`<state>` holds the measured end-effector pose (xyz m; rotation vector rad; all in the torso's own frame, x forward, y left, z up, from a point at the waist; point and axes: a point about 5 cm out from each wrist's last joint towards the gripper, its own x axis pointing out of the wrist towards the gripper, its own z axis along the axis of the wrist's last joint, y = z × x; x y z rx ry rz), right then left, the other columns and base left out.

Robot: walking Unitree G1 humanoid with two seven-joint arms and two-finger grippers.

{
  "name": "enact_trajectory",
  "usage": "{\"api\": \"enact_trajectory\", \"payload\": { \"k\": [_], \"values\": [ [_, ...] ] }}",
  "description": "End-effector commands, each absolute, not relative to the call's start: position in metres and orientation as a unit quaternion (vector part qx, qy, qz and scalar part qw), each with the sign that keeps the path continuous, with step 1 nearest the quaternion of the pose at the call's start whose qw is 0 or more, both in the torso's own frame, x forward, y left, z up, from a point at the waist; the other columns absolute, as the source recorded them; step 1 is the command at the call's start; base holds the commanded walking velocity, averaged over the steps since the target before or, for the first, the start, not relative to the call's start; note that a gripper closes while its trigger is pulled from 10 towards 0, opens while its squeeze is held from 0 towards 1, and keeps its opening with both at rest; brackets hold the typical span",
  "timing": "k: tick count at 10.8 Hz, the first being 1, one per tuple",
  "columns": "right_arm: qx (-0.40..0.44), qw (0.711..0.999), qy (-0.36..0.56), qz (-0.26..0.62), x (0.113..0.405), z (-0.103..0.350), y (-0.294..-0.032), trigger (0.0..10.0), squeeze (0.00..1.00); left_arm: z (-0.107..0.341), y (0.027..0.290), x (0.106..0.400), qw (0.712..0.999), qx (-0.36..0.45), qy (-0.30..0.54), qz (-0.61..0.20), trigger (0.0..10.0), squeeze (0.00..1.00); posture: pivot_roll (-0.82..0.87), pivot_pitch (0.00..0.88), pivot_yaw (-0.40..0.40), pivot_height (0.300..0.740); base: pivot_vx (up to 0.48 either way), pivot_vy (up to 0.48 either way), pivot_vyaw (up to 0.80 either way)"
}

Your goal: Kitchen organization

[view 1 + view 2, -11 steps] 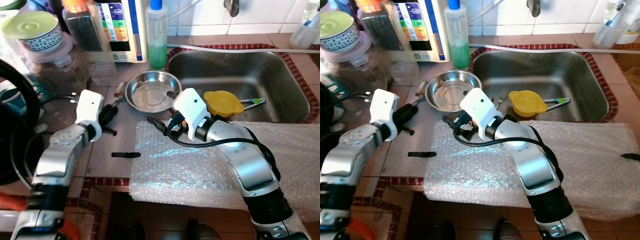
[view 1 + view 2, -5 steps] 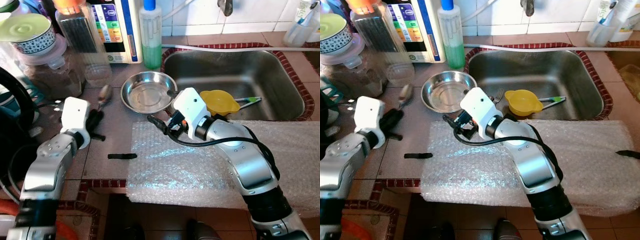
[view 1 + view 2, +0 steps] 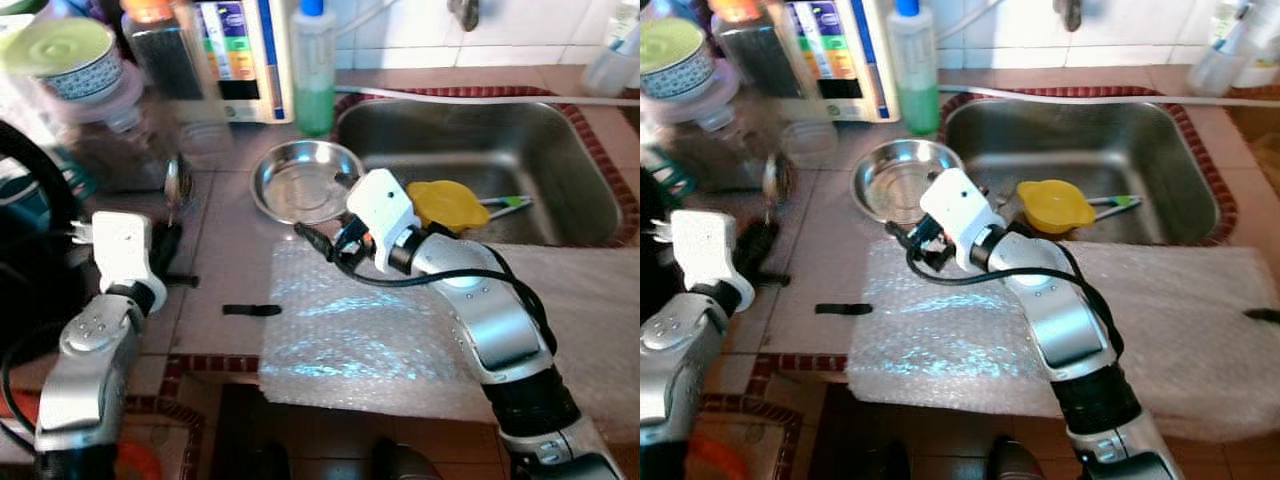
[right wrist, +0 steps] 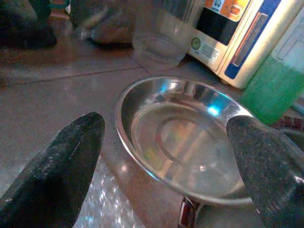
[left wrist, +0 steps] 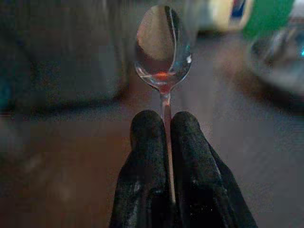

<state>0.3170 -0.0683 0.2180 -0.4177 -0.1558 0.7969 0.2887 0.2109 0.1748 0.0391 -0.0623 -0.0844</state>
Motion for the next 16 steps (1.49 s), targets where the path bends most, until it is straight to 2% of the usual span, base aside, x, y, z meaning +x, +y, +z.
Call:
{"api": "enact_trajectory", "payload": {
  "k": [1, 4, 6, 7, 9, 13, 15, 16],
  "values": [
    [-0.194, 0.9, -0.093, 0.379, 0.318, 0.225, -0.068, 10.0, 0.22, 0.187, 0.209, 0.285, 0.996, 0.026, -0.068, -0.048, 0.0, 0.0, -0.06, 0.216, 0.055, 0.74, 0.0, 0.0, 0.0],
    [-0.127, 0.918, -0.118, 0.355, 0.324, 0.237, -0.072, 10.0, 0.22, 0.209, 0.182, 0.282, 0.984, 0.035, -0.146, -0.092, 0.0, 0.0, -0.06, 0.208, 0.057, 0.74, 0.0, 0.0, 0.0],
    [-0.037, 0.924, -0.145, 0.352, 0.323, 0.253, -0.072, 10.0, 0.2, 0.211, 0.164, 0.28, 0.977, 0.046, -0.167, -0.127, 0.0, 0.0, -0.07, 0.203, 0.059, 0.74, 0.0, 0.0, 0.0],
    [0.005, 0.921, -0.153, 0.358, 0.321, 0.261, -0.069, 10.0, 0.0, 0.211, 0.154, 0.279, 0.972, 0.054, -0.179, -0.142, 0.0, 0.0, -0.07, 0.202, 0.06, 0.74, 0.0, 0.0, 0.0],
    [0.069, 0.918, -0.146, 0.362, 0.322, 0.265, -0.062, 10.0, 0.0, 0.212, 0.125, 0.277, 0.956, 0.082, -0.202, -0.197, 0.0, 0.0, -0.07, 0.194, 0.059, 0.74, 0.0, 0.0, 0.0],
    [0.112, 0.921, -0.12, 0.354, 0.331, 0.265, -0.053, 10.0, 0.0, 0.222, 0.097, 0.27, 0.932, 0.068, -0.247, -0.256, 0.0, 0.0, -0.07, 0.198, 0.061, 0.74, 0.0, 0.0, 0.0],
    [0.126, 0.918, -0.115, 0.357, 0.335, 0.267, -0.048, 9.4, 0.0, 0.218, 0.093, 0.268, 0.929, 0.07, -0.243, -0.27, 0.0, 0.0, -0.07, 0.198, 0.063, 0.74, 0.0, 0.0, 0.0],
    [0.134, 0.92, -0.106, 0.353, 0.339, 0.267, -0.044, 2.3, 0.0, 0.219, 0.09, 0.267, 0.927, 0.068, -0.245, -0.276, 0.0, 0.0, -0.07, 0.197, 0.063, 0.74, 0.0, 0.0, 0.0]
  ]
}}
